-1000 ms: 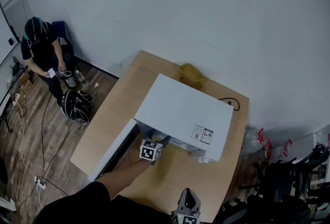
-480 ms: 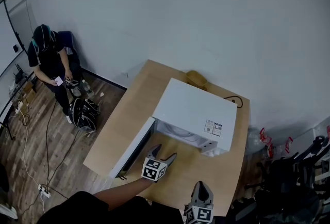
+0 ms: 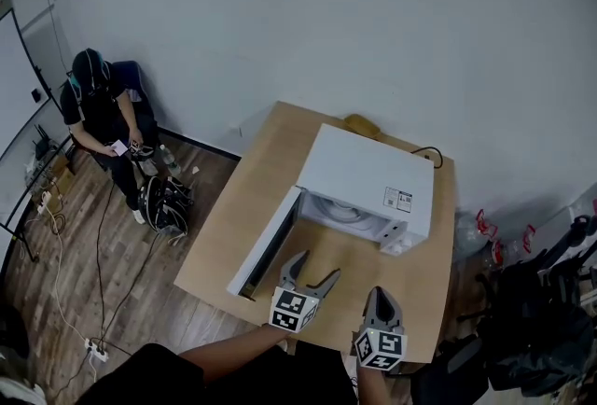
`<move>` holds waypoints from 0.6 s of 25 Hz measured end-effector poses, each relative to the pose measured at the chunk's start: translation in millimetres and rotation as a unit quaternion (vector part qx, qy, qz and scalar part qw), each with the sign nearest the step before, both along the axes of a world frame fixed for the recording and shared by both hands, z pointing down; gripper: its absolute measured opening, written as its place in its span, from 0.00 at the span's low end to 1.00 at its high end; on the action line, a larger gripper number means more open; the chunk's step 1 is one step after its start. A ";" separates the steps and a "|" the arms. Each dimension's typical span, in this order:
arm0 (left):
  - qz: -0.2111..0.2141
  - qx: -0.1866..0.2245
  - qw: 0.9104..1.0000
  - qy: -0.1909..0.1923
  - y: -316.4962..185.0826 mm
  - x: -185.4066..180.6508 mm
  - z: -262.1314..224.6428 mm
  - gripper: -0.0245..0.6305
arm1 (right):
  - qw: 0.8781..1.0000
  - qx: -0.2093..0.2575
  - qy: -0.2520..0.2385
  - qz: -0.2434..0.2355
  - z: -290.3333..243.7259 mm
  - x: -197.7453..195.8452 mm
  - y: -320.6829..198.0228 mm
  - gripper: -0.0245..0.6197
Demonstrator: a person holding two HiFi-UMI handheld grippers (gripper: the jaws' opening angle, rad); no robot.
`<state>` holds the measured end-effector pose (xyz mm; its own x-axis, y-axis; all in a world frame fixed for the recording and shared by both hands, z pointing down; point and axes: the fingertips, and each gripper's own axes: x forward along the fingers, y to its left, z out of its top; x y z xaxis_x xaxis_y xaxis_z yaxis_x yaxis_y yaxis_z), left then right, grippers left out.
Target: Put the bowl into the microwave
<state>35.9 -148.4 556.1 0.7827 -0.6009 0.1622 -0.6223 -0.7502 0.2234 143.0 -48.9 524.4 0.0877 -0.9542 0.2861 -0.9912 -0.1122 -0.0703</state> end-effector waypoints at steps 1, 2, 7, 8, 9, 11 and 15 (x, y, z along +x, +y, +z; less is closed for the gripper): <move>-0.002 0.006 1.000 0.006 6.2 -3.0 -6.8 0.56 | 1.000 0.001 0.001 0.000 -1.5 -2.2 0.1 0.13; -0.005 0.012 1.000 0.011 12.3 -6.2 -13.4 0.56 | 1.000 0.003 0.002 0.000 -2.9 -4.5 0.7 0.13; -0.020 0.034 0.999 0.026 37.0 -21.6 -37.6 0.56 | 1.000 0.007 0.004 0.008 -11.0 -11.2 8.7 0.13; -0.022 0.038 0.999 0.028 40.8 -24.1 -41.6 0.54 | 1.000 0.008 0.004 0.009 -14.4 -12.5 10.5 0.13; -0.022 0.041 0.998 0.031 44.8 -26.3 -46.1 0.43 | 1.000 0.009 0.004 0.010 -18.1 -13.9 12.7 0.13; -0.021 0.047 0.998 0.039 54.4 -29.3 -54.8 0.13 | 1.000 0.012 0.002 0.008 -25.0 -16.9 19.7 0.13; -0.019 0.049 0.998 0.029 78.6 -25.3 -63.8 0.06 | 1.000 0.029 0.005 -0.009 -35.5 -20.8 36.2 0.13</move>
<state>10.6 -69.8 492.3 0.7649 -0.6417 0.0567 -0.6395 -0.7457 0.1871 122.2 -12.7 488.9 0.0730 -0.9707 0.2291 -0.9936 -0.0906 -0.0671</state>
